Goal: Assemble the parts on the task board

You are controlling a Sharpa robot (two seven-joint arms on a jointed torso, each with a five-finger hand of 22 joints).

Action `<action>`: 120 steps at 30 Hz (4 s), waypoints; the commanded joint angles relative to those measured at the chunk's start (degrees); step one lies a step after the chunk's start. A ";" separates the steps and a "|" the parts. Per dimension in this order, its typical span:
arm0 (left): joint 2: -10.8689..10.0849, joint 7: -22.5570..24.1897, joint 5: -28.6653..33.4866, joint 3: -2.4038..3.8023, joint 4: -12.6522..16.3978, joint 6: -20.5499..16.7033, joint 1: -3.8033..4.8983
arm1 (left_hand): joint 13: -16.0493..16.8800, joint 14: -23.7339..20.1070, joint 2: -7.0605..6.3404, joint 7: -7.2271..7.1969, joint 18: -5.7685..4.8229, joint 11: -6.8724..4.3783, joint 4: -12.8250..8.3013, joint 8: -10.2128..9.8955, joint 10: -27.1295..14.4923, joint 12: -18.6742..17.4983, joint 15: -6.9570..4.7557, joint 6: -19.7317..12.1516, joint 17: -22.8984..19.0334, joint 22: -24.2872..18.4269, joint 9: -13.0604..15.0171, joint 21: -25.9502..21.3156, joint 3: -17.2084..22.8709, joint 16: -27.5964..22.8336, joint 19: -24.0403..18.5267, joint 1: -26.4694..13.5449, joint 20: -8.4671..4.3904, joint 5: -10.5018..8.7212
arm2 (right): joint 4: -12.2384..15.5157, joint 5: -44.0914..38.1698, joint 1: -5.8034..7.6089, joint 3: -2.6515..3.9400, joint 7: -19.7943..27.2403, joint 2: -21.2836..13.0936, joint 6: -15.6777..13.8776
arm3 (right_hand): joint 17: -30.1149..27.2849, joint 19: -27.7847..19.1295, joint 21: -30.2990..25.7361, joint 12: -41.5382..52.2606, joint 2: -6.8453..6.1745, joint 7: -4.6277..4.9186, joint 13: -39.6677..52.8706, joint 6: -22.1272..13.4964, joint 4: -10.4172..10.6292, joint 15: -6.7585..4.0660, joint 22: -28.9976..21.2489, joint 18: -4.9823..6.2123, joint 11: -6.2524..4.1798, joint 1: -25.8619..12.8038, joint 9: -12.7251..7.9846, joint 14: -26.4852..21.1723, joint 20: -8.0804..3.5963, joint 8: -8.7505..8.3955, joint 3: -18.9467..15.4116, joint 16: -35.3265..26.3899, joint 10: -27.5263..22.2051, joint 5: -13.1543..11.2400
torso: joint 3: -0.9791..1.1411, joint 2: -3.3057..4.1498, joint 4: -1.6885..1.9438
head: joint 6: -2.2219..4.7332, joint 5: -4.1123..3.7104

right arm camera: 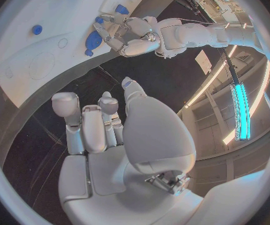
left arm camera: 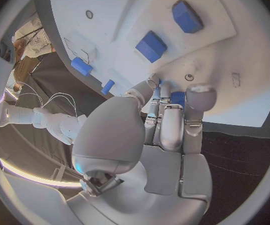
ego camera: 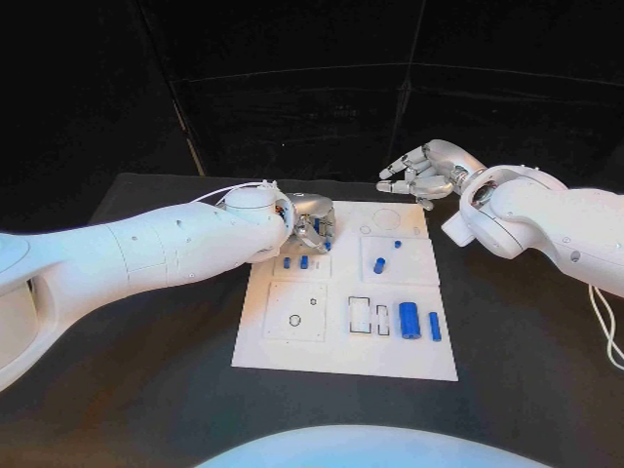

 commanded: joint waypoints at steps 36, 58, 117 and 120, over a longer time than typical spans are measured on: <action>0.35 0.64 0.29 -0.14 -0.13 1.63 -0.31 | -1.98 0.90 0.27 -0.13 -0.89 -0.09 0.42 -2.63 2.45 -2.14 -0.41 1.93 -1.27 2.08 -1.42 2.05 2.41 -0.03 0.71 -1.98 -0.04 -0.36 | 0.06 0.16 0.11 0.04 0.53 0.09 0.11 | 0.08 -0.31 -0.37 -0.04 0.61 0.05 0.05 -0.49 0.12 -0.41 0.03 1.05 0.10 0.13 -0.06 1.53 -0.12 0.32 -0.29 -0.22 0.08 0.23 | 0.00 -0.03 -0.01 | -0.07 -0.23; -1.81 2.39 5.05 0.29 1.53 -5.05 -0.25 | -2.70 0.93 0.87 -0.42 -1.13 -0.56 -0.11 -2.97 5.09 -3.40 -0.88 4.13 -1.49 3.27 -1.52 3.24 4.14 0.11 0.97 -1.63 -0.53 -0.38 | -0.06 0.16 0.10 0.04 0.53 0.00 0.17 | 0.08 -0.31 -0.37 -0.04 0.61 0.05 0.05 -0.49 0.12 -0.41 0.03 1.05 0.10 0.13 -0.06 1.53 -0.12 0.32 -0.29 -0.22 0.08 0.23 | -0.04 -0.07 0.11 | 0.23 -0.39; -9.69 -1.02 5.43 2.98 5.85 0.57 -0.42 | -3.05 0.92 -0.13 -0.30 -1.24 -0.43 -0.18 -3.64 5.90 -4.34 -0.75 4.65 -1.76 3.75 -1.76 3.65 4.31 0.13 1.05 -2.46 -0.48 -0.38 | -0.22 0.16 0.10 0.03 0.47 -0.29 0.29 | 0.14 -0.28 -0.40 0.09 0.76 0.04 0.12 -0.49 0.15 -0.42 0.02 1.05 0.09 0.25 -0.05 1.56 -0.13 0.42 -0.29 -0.20 0.18 0.28 | 0.00 0.00 -0.02 | 0.33 0.33; -9.61 -1.15 5.44 2.98 5.80 0.97 -0.44 | -3.05 0.92 -0.13 -0.30 -1.24 -0.43 -0.18 -3.64 5.90 -4.34 -0.75 4.65 -1.76 3.75 -1.76 3.65 4.31 0.13 1.05 -2.46 -0.48 -0.38 | -0.21 0.16 0.10 0.03 0.47 -0.30 0.30 | 0.14 -0.28 -0.40 0.09 0.76 0.04 0.12 -0.49 0.15 -0.42 0.02 1.05 0.09 0.25 -0.05 1.56 -0.13 0.42 -0.29 -0.20 0.18 0.28 | -0.02 -0.03 -0.03 | 0.35 0.36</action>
